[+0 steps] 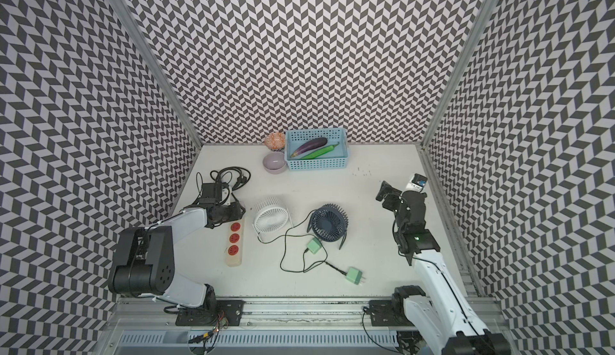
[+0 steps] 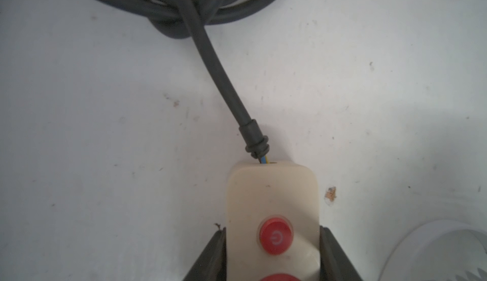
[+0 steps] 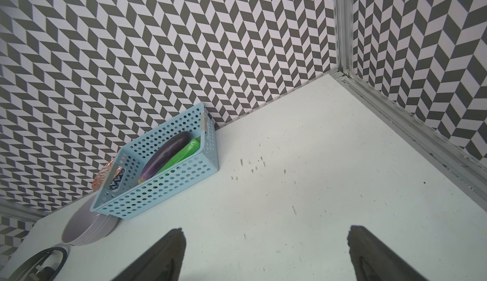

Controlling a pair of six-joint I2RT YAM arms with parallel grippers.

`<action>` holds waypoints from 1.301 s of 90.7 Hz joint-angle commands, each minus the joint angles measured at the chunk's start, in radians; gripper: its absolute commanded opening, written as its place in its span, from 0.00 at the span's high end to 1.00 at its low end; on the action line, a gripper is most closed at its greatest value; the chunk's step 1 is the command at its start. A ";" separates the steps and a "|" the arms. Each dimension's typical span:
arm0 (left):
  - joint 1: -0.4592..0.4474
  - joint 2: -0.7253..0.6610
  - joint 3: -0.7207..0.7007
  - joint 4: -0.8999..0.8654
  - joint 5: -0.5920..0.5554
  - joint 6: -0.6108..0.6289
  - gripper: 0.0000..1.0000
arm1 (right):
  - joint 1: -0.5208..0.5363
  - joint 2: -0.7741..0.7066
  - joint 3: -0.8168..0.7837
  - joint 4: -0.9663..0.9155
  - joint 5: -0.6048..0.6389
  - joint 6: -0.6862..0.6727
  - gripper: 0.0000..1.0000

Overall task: Plug the desk fan into the power strip
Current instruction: Adjust the socket at the center of the board.

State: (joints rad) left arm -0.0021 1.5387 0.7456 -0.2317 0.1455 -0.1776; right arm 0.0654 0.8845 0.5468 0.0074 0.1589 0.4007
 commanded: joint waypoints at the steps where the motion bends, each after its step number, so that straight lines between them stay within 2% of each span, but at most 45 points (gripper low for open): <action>1: -0.068 0.038 0.018 -0.008 0.102 -0.005 0.66 | 0.004 0.005 0.019 0.034 -0.008 -0.008 0.01; 50: -0.263 0.121 0.098 -0.009 0.158 -0.046 0.68 | 0.003 -0.005 0.010 0.027 0.000 -0.016 0.01; 60: -0.289 0.141 0.130 -0.023 0.136 -0.042 0.68 | 0.004 -0.007 0.011 0.020 -0.001 -0.016 0.00; 82: -0.252 0.108 0.109 -0.025 -0.061 0.003 0.68 | 0.004 -0.016 0.013 0.021 -0.018 -0.027 0.00; 91: -0.207 0.081 0.084 -0.009 -0.087 0.005 0.67 | 0.003 -0.014 0.012 0.039 -0.059 -0.032 0.00; 103: -0.150 0.068 0.069 0.004 -0.097 0.010 0.67 | 0.006 -0.011 0.010 0.084 -0.181 -0.059 0.00; 118: -0.129 0.083 0.075 0.012 -0.099 0.026 0.67 | 0.032 0.002 0.021 0.104 -0.272 -0.077 0.02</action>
State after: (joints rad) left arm -0.1463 1.6211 0.8303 -0.2211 0.1040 -0.1894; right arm 0.0769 0.8845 0.5468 0.0399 -0.0174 0.3542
